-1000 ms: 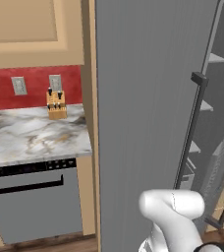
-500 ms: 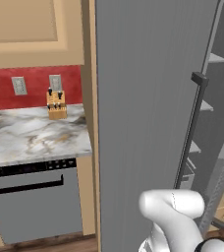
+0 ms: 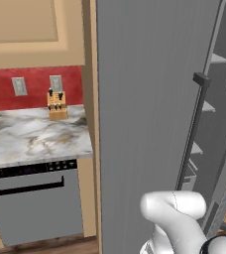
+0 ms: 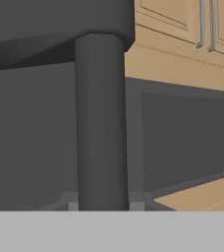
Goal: Open the freezer door, pick up the ice cube tray from the freezer, and place it on the dining counter.
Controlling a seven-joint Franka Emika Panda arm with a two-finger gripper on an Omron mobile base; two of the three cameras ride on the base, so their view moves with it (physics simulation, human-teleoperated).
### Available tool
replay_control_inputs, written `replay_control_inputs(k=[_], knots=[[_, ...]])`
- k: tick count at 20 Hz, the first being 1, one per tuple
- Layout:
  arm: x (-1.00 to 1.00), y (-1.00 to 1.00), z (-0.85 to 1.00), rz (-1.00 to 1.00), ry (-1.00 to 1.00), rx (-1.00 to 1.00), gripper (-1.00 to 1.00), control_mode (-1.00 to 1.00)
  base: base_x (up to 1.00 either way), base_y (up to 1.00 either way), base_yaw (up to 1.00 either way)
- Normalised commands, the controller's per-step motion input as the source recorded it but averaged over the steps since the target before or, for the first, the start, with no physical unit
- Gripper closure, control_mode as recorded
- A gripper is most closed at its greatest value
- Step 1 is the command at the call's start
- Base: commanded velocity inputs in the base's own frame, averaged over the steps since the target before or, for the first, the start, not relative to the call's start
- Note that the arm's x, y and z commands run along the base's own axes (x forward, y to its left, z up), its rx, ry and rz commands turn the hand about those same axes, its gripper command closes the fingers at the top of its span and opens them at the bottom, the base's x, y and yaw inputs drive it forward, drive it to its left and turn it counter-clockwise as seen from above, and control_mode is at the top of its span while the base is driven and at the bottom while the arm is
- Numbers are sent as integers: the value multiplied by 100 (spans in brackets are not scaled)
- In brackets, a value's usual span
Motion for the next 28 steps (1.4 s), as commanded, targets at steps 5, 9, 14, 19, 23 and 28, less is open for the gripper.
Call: replay_control_inputs(k=[5,9,14,19,23,28], knots=[[0,0,0,0,0,0,100,-100,0,0,0],[0,0,0,0,0,0,100,-100,0,0,0],[0,0,0,0,0,0,-100,-100,0,0,0],[0,0,0,0,0,0,-100,-100,0,0,0],[0,0,0,0,0,0,-100,-100,0,0,0],[0,0,0,0,0,0,-100,-100,0,0,0]])
